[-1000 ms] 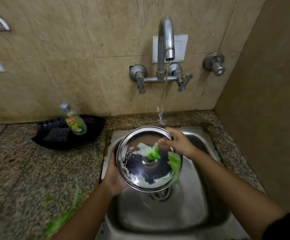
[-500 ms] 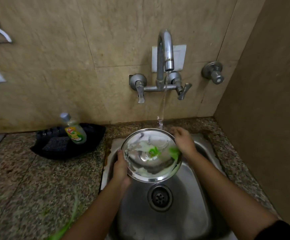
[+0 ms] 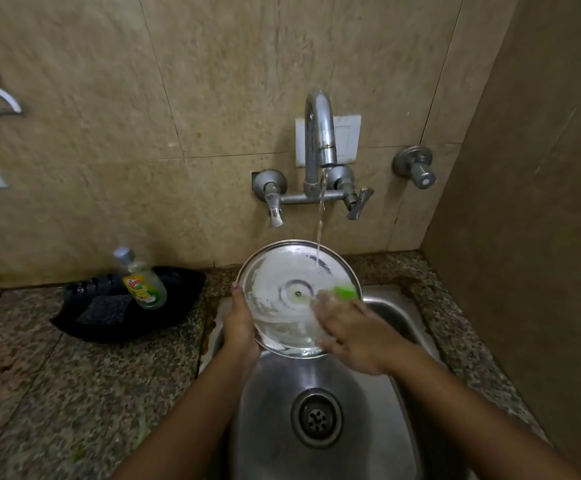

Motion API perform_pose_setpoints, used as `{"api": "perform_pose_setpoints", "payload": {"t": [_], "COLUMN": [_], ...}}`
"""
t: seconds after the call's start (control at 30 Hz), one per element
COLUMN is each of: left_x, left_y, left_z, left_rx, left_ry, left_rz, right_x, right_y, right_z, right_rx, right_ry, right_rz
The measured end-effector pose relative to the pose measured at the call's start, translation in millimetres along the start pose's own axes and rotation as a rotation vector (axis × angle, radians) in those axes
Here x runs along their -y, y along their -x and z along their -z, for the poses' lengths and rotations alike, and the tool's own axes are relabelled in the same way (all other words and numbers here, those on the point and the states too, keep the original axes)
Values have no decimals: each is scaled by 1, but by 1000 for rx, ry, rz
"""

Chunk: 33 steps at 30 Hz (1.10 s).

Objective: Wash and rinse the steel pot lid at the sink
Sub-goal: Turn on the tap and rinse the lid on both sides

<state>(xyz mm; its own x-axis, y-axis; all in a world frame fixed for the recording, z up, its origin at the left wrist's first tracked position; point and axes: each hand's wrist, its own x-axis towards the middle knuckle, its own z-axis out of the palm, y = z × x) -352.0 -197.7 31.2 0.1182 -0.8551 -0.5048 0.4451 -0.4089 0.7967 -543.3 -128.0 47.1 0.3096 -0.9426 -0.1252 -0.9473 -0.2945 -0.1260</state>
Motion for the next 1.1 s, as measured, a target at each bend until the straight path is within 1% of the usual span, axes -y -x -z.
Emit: {"api": "perform_pose_setpoints", "payload": {"t": [0.07, 0.1, 0.17, 0.2, 0.23, 0.3, 0.37, 0.43, 0.47, 0.53, 0.6, 0.63, 0.67, 0.7, 0.77, 0.83, 0.9, 0.93, 0.97, 1.0, 1.03, 1.1], "left_x": [4, 9, 18, 21, 25, 24, 18, 11, 7, 3, 8, 13, 19, 23, 26, 21, 15, 10, 7, 3, 0, 1], "left_y": [5, 8, 11, 13, 10, 14, 9, 5, 4, 6, 6, 6, 5, 4, 6, 14, 14, 13, 9, 7, 6, 6], "left_z": [-1, -3, -8, -12, -16, -24, -24, -17, -12, -6, -4, -5, -7, -11, -20, -27, -25, -21, -16, -12, -8, -5], "left_rx": [39, 54, 85, 106, 118, 133, 128, 104, 62, -18, 15, 42, 52, 80, 111, 111, 124, 107, 74, 29, -5, 0], "left_ry": [-12, -26, -54, -59, -62, -81, -62, -33, -22, -51, -60, -62, -60, -67, -90, -91, -56, -35, -34, -57, -92, -118], "left_rz": [-17, -11, -4, 15, 18, 11, 7, 62, 56, -2, 10, 27, 28, 37, 59, 28, 20, 32, 14, -30, -78, -110], "right_x": [-19, -23, -19, -12, -1, 25, 39, 28, 19, -7, -25, -28, -26, -18, 5, 33, 48, 45, 38, 27, 13, -14], "right_y": [-9, -19, -46, -59, -67, -69, -50, -22, -8, 8, -1, -12, -28, -43, -67, -67, -42, -25, -9, 4, 13, 13], "right_z": [3, 5, 7, 8, 9, 8, 10, 5, 2, -2, 0, 4, 6, 10, 12, 11, 10, 8, 5, 2, 1, 3], "right_rx": [-103, -165, -280, -299, -282, -215, -121, -48, -43, -109, -176, -217, -266, -300, -302, -244, -162, -135, -127, -145, -180, -260], "right_ry": [37, 41, -13, -60, -93, -110, -131, -114, -86, 2, 50, 35, 17, -10, -78, -116, -134, -121, -91, -53, -17, -3], "right_rz": [-181, -239, -283, -261, -198, 3, 180, 257, 235, 68, -173, -265, -306, -306, -209, -19, 160, 220, 233, 195, 100, -150]}}
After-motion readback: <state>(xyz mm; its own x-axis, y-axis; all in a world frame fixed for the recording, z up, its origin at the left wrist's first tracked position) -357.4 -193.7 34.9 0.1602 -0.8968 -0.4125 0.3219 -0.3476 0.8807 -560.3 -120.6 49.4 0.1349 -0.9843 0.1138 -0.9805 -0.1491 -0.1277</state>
